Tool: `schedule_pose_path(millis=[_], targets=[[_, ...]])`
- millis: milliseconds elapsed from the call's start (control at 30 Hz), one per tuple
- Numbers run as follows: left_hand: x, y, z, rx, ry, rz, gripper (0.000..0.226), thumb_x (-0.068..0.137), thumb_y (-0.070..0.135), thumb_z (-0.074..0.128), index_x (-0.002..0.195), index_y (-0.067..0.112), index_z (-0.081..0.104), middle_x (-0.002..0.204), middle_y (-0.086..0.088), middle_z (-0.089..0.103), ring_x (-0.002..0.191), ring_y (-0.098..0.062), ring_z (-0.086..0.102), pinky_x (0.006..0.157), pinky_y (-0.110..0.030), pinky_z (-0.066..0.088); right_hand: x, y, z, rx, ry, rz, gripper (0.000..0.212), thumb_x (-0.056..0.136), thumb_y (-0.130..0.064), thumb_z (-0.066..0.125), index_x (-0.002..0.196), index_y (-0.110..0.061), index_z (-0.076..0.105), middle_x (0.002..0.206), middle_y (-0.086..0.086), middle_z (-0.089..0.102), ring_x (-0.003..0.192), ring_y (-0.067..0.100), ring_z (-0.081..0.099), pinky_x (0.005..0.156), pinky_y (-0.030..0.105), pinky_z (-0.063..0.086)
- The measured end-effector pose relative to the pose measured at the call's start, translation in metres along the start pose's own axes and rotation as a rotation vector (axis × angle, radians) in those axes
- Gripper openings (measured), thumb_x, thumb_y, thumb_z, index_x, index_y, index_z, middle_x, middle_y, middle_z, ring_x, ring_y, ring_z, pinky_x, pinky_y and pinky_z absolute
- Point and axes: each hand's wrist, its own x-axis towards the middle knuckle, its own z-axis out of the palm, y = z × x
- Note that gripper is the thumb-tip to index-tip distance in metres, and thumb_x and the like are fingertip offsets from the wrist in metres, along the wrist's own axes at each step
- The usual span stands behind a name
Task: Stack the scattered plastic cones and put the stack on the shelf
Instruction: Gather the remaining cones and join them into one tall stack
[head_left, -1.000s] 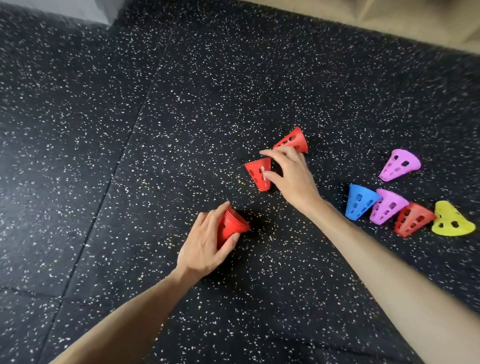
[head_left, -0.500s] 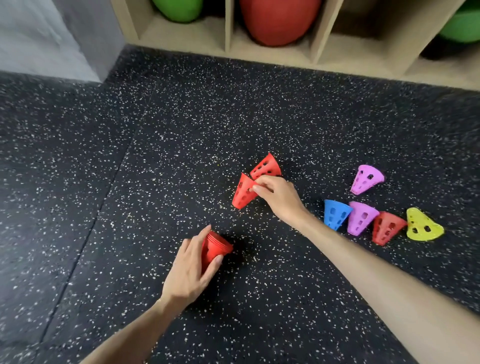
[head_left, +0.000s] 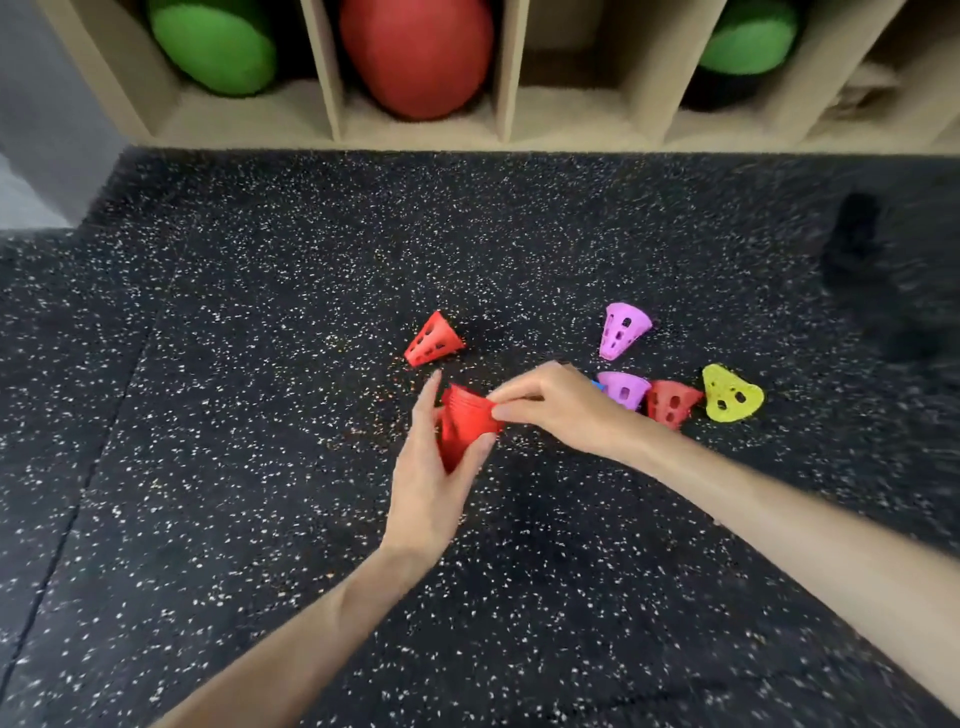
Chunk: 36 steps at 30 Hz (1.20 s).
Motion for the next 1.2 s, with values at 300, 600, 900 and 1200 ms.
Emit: schedule_pose_path(millis=[300, 600, 900, 1200], targets=[[0.005, 0.009, 0.058, -0.002, -0.131, 0.032, 0.063, 0.096, 0.042, 0.069, 0.149, 0.047, 0.035, 0.128, 0.013, 0.064, 0.108, -0.006, 0.064, 0.100, -0.033, 0.052, -0.054, 0.061, -0.039, 0.061, 0.144, 0.082, 0.022, 0.098, -0.013, 0.064, 0.113, -0.022, 0.076, 0.108, -0.024, 0.069, 0.100, -0.016, 0.062, 0.090, 0.005, 0.046], [-0.007, -0.033, 0.065, 0.246, -0.192, 0.069, 0.068, 0.096, 0.050, 0.059, 0.156, 0.035, 0.028, 0.122, 0.013, 0.049, 0.108, -0.007, 0.045, 0.096, -0.028, 0.038, -0.065, 0.152, -0.085, -0.129, 0.610, 0.336, 0.031, 0.093, -0.008, 0.067, 0.119, -0.023, 0.073, 0.121, -0.005, 0.066, 0.110, 0.007, 0.059, 0.093, 0.013, 0.037], [-0.017, -0.057, 0.061, 0.156, -0.170, 0.005, 0.072, 0.094, 0.040, 0.061, 0.153, 0.044, 0.020, 0.124, 0.032, 0.042, 0.113, -0.009, 0.047, 0.103, -0.032, 0.038, -0.055, 0.170, -0.089, -0.188, 0.576, 0.423, 0.028, 0.093, -0.003, 0.062, 0.108, -0.025, 0.072, 0.089, -0.012, 0.070, 0.086, 0.009, 0.063, 0.075, 0.020, 0.041], [-0.017, -0.062, 0.058, 0.099, -0.162, 0.017, 0.076, 0.091, 0.050, 0.058, 0.145, 0.070, 0.009, 0.143, 0.011, 0.051, 0.128, -0.014, 0.054, 0.113, -0.045, 0.043, -0.026, 0.160, -0.117, -0.077, 0.772, 0.259, 0.027, 0.092, -0.008, 0.066, 0.108, -0.028, 0.075, 0.095, -0.006, 0.076, 0.094, 0.012, 0.070, 0.095, 0.037, 0.052]])
